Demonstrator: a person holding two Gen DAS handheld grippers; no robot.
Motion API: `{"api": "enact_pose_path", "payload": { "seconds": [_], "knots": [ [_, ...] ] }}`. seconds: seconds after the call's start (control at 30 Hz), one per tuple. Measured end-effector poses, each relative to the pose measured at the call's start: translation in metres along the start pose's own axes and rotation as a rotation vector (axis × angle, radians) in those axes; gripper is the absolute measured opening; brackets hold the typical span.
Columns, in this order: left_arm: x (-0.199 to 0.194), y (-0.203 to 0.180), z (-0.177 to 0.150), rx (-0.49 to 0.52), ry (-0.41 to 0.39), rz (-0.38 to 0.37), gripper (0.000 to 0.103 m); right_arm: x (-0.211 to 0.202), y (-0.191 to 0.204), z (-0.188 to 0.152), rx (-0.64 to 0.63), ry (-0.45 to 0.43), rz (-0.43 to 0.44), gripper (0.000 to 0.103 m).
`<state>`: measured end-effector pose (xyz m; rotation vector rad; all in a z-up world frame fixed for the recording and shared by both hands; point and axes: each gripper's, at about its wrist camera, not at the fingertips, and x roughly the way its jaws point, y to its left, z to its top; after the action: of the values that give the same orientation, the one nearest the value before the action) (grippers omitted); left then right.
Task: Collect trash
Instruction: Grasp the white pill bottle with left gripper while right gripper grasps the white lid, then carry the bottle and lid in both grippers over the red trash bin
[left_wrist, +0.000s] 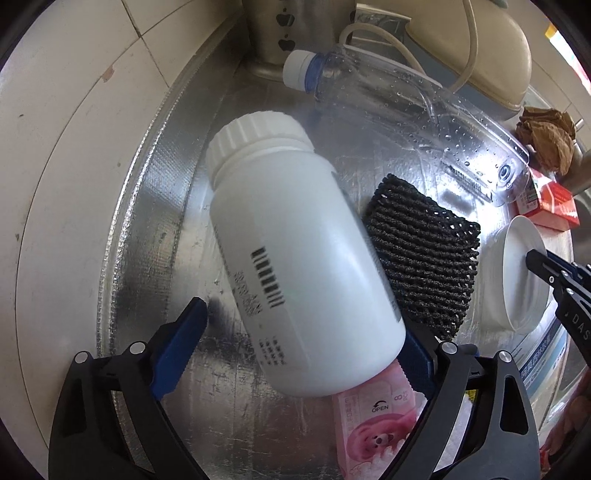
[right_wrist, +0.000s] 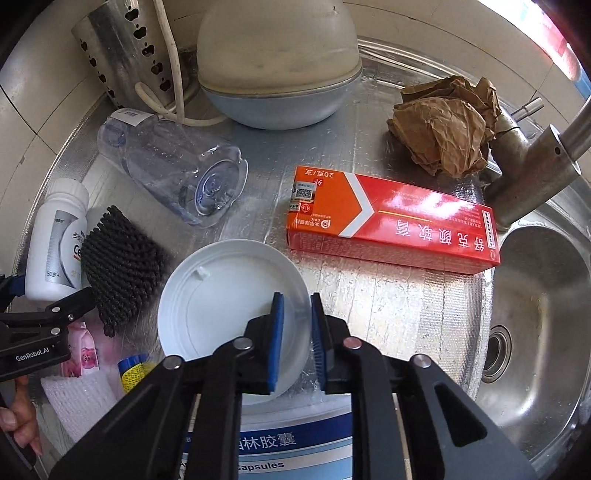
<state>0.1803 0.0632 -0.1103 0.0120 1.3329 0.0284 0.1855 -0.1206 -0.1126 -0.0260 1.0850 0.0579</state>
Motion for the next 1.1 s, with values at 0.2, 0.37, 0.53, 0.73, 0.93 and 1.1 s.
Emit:
{"api": "enact_pose_path", "payload": {
  "seconds": [0.2, 0.37, 0.53, 0.73, 0.93, 1.1],
  "knots": [
    [0.002, 0.001, 0.011, -0.054, 0.007, 0.002, 0.091, -0.001, 0.005, 0.0, -0.025, -0.006, -0.024, 0.011],
    [0.005, 0.004, 0.03, -0.081, 0.022, 0.005, 0.086, -0.002, 0.012, -0.004, -0.036, -0.01, -0.03, 0.011],
    [0.003, 0.015, 0.036, -0.117, 0.02, -0.017, 0.06, -0.004, 0.015, -0.008, -0.041, -0.015, -0.025, 0.008],
    [0.001, 0.028, 0.041, -0.126, 0.024, -0.048, 0.059, -0.007, 0.009, -0.007, -0.032, -0.028, -0.004, 0.007],
    [-0.014, 0.031, 0.026, -0.103, -0.01, -0.039, 0.059, -0.02, 0.008, -0.008, -0.02, -0.051, 0.016, 0.006],
    [-0.029, 0.032, 0.023, -0.085, -0.037, -0.036, 0.059, -0.034, 0.008, -0.009, -0.01, -0.065, 0.032, 0.006]
  ]
}}
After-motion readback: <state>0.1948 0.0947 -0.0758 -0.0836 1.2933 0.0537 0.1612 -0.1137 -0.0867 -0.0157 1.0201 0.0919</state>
